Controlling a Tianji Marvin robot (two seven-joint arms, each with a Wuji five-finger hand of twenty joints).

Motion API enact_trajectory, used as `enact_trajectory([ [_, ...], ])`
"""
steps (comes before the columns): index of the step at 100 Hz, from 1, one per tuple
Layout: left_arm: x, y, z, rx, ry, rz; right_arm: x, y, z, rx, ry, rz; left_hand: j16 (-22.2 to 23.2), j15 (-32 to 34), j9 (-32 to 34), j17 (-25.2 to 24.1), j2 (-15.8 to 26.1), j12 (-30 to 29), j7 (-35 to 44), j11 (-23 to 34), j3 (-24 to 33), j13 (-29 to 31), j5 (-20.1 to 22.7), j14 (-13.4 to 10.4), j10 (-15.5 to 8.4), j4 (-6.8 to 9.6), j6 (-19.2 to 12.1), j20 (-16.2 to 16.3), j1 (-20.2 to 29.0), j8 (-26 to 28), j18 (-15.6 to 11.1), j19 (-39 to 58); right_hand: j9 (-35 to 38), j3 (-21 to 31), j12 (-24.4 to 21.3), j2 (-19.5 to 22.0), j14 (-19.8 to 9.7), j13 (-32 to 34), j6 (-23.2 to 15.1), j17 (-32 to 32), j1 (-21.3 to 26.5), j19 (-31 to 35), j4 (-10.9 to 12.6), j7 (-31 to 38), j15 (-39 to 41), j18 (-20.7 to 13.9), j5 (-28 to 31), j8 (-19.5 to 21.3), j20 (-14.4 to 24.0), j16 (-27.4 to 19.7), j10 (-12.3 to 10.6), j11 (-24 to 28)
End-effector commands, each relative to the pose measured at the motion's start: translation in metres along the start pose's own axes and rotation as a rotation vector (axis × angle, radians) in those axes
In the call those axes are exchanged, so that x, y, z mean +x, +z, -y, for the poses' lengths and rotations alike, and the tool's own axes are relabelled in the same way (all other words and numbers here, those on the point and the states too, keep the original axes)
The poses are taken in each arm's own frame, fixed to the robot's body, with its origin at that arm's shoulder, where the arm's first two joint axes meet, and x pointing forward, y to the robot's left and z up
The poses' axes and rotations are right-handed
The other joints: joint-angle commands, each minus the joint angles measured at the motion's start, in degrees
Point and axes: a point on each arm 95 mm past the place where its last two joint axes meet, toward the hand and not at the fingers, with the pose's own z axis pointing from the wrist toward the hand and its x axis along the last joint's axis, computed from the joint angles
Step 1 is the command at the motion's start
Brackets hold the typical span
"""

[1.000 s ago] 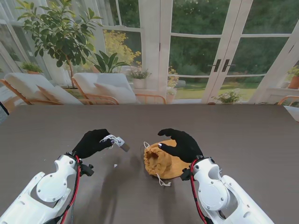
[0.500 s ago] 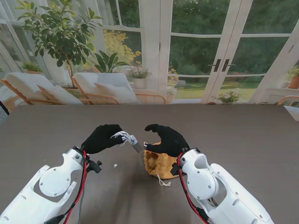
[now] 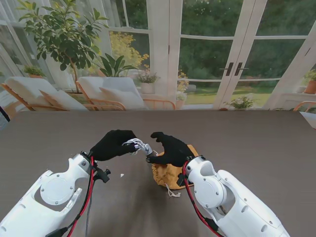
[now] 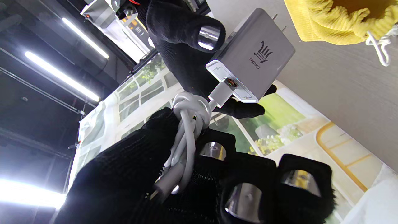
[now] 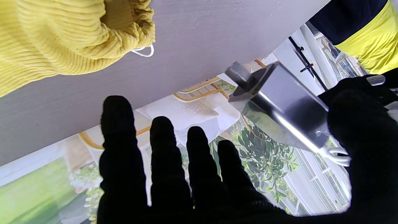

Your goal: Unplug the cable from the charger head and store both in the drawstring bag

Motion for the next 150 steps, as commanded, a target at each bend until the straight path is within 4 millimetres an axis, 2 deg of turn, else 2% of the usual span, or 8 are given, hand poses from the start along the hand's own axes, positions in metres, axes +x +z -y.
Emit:
enact_trajectory([
  [1, 0.006, 0.002, -0.001, -0.023, -0.001, -0.014, 0.003, 0.001, 0.004, 0.025, 0.012, -0.009, -0.37, 6.31, 3.89, 2.51, 9.07, 0.84, 28.06, 4.22, 11.33, 2.57, 8.57, -1.93, -0.88, 8.18, -8.95, -0.85, 9.30, 6.36, 0.75, 7.90, -0.81, -2.50, -1.03, -1.45, 0.66, -0.28, 0.25, -20.39, 0.55, -1.03, -0.87, 1.56, 0.57, -0.39, 0.46, -0.17, 1.81, -0.58, 1.40, 1.19],
  [27, 0.011, 0.003, -0.001, -0.032, 0.007, -0.029, 0.005, 0.001, 0.012, 0.031, 0.055, -0.032, -0.39, 6.31, 3.66, 2.28, 9.17, 0.88, 27.83, 4.03, 11.01, 2.57, 8.38, -1.93, -0.78, 8.20, -9.03, -0.96, 9.37, 6.38, 0.73, 7.81, 5.48, 8.82, 1.79, -1.00, 0.56, 4.94, -1.56, -18.13, -0.23, 1.84, -1.80, 12.06, 4.20, -0.23, 6.04, 3.85, 1.59, 1.33, -0.33, 5.87],
  [49, 0.013, 0.003, 0.000, -0.029, 0.003, -0.031, 0.005, -0.001, 0.018, -0.001, 0.107, -0.045, -0.45, 6.12, 3.42, 1.75, 9.35, 0.89, 27.51, 3.73, 10.69, 2.56, 8.14, -1.81, -0.65, 8.16, -8.97, -0.99, 9.61, 6.36, 0.70, 7.51, 11.12, 16.11, 5.20, 5.91, -0.09, 10.41, -2.93, -14.99, 3.11, 6.49, -2.61, 22.62, 9.01, -0.72, 7.08, 9.59, 1.05, 4.08, -2.48, 11.05],
  [77, 0.012, 0.005, -0.003, -0.047, -0.012, -0.028, 0.004, -0.003, 0.021, 0.007, 0.122, -0.062, -0.45, 5.91, 3.23, 1.48, 9.44, 0.95, 26.97, 3.49, 10.34, 2.56, 7.92, -1.68, -0.51, 8.12, -8.68, -0.79, 9.78, 6.29, 0.76, 7.25, 8.97, 16.32, 4.67, -0.25, 0.24, 9.04, -11.84, -16.07, 3.34, 7.41, -2.73, 14.68, 8.70, -0.79, 2.35, 5.12, -0.10, 4.19, -2.30, 9.60],
  [97, 0.012, 0.007, -0.004, -0.055, -0.017, -0.026, 0.005, -0.005, 0.026, -0.004, 0.165, -0.064, -0.45, 5.84, 3.13, 1.36, 9.51, 0.97, 26.84, 3.39, 10.20, 2.56, 7.84, -1.64, -0.42, 8.10, -8.69, -0.70, 9.87, 6.30, 0.78, 7.16, 11.98, 19.00, 4.90, 0.85, 0.38, 10.98, -19.28, -15.73, 7.27, 9.14, -2.15, 14.60, 10.27, -0.28, 10.90, 5.58, 0.29, 5.17, -2.17, 9.81],
  [108, 0.013, 0.007, -0.004, -0.057, -0.015, -0.025, 0.004, -0.006, 0.029, -0.009, 0.171, -0.062, -0.44, 5.78, 3.05, 1.30, 9.64, 0.98, 26.64, 3.29, 9.93, 2.56, 7.61, -1.60, -0.40, 8.05, -8.73, -0.61, 9.97, 6.27, 0.85, 7.07, 14.60, 19.53, 6.30, 3.14, -0.19, 13.32, -17.17, -14.60, 8.13, 11.20, -2.43, 17.43, 13.37, -0.54, 15.29, 8.18, 0.62, 7.07, -3.09, 11.22],
  [123, 0.013, 0.007, -0.004, -0.055, -0.016, -0.020, 0.003, -0.007, 0.032, -0.016, 0.197, -0.062, -0.50, 5.44, 2.81, 1.00, 9.73, 0.95, 26.51, 3.06, 9.70, 2.54, 7.48, -1.44, -0.30, 8.00, -8.71, -0.52, 10.09, 6.26, 0.87, 6.86, 18.15, 17.63, 8.61, 3.48, -0.74, 15.75, -13.04, -13.48, 13.42, 14.79, -10.26, 30.27, 17.43, -0.89, 14.65, 3.29, -0.52, 9.07, -4.73, 13.89],
  [150, 0.012, 0.008, -0.005, -0.051, -0.020, -0.011, 0.005, -0.009, 0.039, -0.072, 0.258, -0.079, -0.46, 5.26, 2.72, 0.90, 9.79, 0.96, 26.26, 2.92, 9.36, 2.54, 7.37, -1.34, -0.27, 7.91, -8.65, -0.32, 10.24, 6.17, 0.92, 6.71, 32.31, 13.34, 10.53, 8.38, -0.89, 28.28, -13.05, -5.70, 16.95, 25.17, -12.68, 43.64, 27.62, 0.47, 22.63, 2.69, -1.26, 12.40, -3.44, 18.73],
])
